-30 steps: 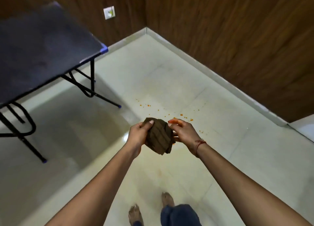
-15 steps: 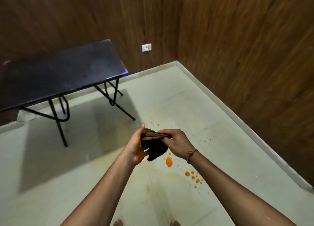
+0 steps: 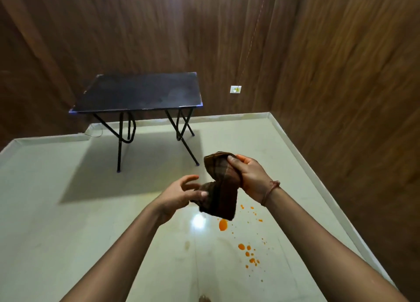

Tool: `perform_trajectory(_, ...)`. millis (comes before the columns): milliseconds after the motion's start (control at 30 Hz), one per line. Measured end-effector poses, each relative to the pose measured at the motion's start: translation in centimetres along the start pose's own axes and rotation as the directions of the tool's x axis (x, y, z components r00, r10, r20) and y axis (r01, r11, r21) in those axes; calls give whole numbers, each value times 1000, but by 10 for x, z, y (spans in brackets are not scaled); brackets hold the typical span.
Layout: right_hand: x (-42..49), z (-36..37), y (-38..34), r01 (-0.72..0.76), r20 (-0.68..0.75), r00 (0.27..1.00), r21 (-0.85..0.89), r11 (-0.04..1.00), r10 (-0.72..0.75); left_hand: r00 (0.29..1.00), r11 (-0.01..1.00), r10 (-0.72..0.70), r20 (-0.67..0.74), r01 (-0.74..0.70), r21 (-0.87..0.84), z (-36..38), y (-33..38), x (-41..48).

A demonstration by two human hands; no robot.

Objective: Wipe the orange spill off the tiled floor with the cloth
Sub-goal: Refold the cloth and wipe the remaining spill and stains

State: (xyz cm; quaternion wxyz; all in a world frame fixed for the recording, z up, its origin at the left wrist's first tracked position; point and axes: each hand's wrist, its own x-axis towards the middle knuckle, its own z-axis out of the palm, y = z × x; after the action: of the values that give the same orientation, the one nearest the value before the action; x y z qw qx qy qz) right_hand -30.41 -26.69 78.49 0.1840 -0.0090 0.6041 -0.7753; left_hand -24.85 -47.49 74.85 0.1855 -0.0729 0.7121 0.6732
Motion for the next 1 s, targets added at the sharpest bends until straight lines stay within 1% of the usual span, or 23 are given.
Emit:
perform_trajectory(100, -50, 0, -11, 7, 236, 971, -179, 984, 37, 972, 978, 210, 103, -210, -13, 37, 5, -37)
perform_trajectory(133, -67, -3, -14, 16, 291, 956, -195, 981, 42, 958, 966, 257, 129, -255, -34, 54, 4, -51)
perform_trajectory(167, -77, -7, -18, 23, 304, 952, -161, 987, 27, 950, 958, 287, 123, -280, -66, 68, 3, -58)
perform_trajectory(200, -85, -11, -21, 23, 267, 964, -93, 995, 2, 951, 953, 293, 94, -284, -102, 81, 1, -65)
perform_trajectory(233, -97, -19, -23, 29, 177, 984, -35, 999, -22, 961, 951, 271, 50, -260, -165, 98, -1, -75)
perform_trajectory(267, -103, -30, -21, 4, 77, 997, 7, 1000, -4, 974, 942, 227, -4, -221, -252, 110, -2, -81)
perform_trajectory(300, -111, -42, -16, -58, 5, 998, 22, 998, 57, 984, 929, 166, -67, -179, -324, 124, -5, -86)
perform_trajectory(333, -120, -53, -7, -160, -8, 987, 20, 987, 160, 985, 921, 100, -141, -145, -361, 136, -6, -88)
perform_trajectory(400, -143, -73, 21, -350, 45, 936, 12, 937, 349, 969, 947, 13, -248, -91, -307, 158, -10, -88)
perform_trajectory(433, -154, -83, 32, -384, 43, 923, 1, 923, 383, 964, 963, -18, -266, -55, -264, 167, -14, -88)
perform_trajectory(500, -166, -103, 45, -341, -28, 940, -13, 940, 341, 969, 980, -77, -236, 29, -199, 182, -23, -87)
perform_trajectory(567, -174, -128, 41, -267, -110, 961, -113, 957, 255, 979, 986, -116, -167, 93, -139, 201, -28, -86)
perform_trajectory(600, -176, -138, 39, -254, -127, 963, -152, 955, 236, 980, 990, -109, -165, 91, -112, 209, -28, -86)
perform_trajectory(633, -180, -153, 37, -244, -142, 965, -175, 954, 221, 974, 994, -90, -209, 75, -77, 226, -27, -82)
perform_trajectory(667, -183, -165, 39, -234, -147, 967, -189, 954, 208, 955, 997, -77, -287, 67, -46, 240, -25, -78)
perform_trajectory(733, -193, -189, 45, -218, -117, 974, -247, 944, 194, 889, 998, -56, -455, 53, -19, 271, -24, -70)
perform_trajectory(767, -198, -204, 47, -220, -87, 975, -285, 933, 203, 862, 999, -50, -504, 43, -25, 290, -24, -66)
perform_trajectory(800, -201, -224, 49, -222, -65, 975, -324, 920, 212, 853, 999, -43, -520, 37, -21, 311, -22, -63)
perform_trajectory(833, -203, -240, 48, -220, -65, 975, -376, 900, 212, 866, 999, -44, -498, 48, -5, 327, -22, -61)
perform_trajectory(900, -202, -276, 42, -186, -90, 982, -498, 847, 163, 925, 996, -42, -378, 71, 62, 358, -23, -54)
perform_trajectory(933, -200, -290, 39, -156, -86, 988, -560, 814, 131, 946, 986, -29, -322, 80, 146, 369, -24, -51)
perform_trajectory(967, -198, -307, 34, -124, -66, 992, -631, 766, 107, 953, 957, -6, -304, 94, 276, 383, -26, -47)
perform_trajectory(1000, -197, -318, 30, -83, -40, 996, -692, 717, 78, 948, 899, 23, -317, 119, 422, 394, -28, -44)
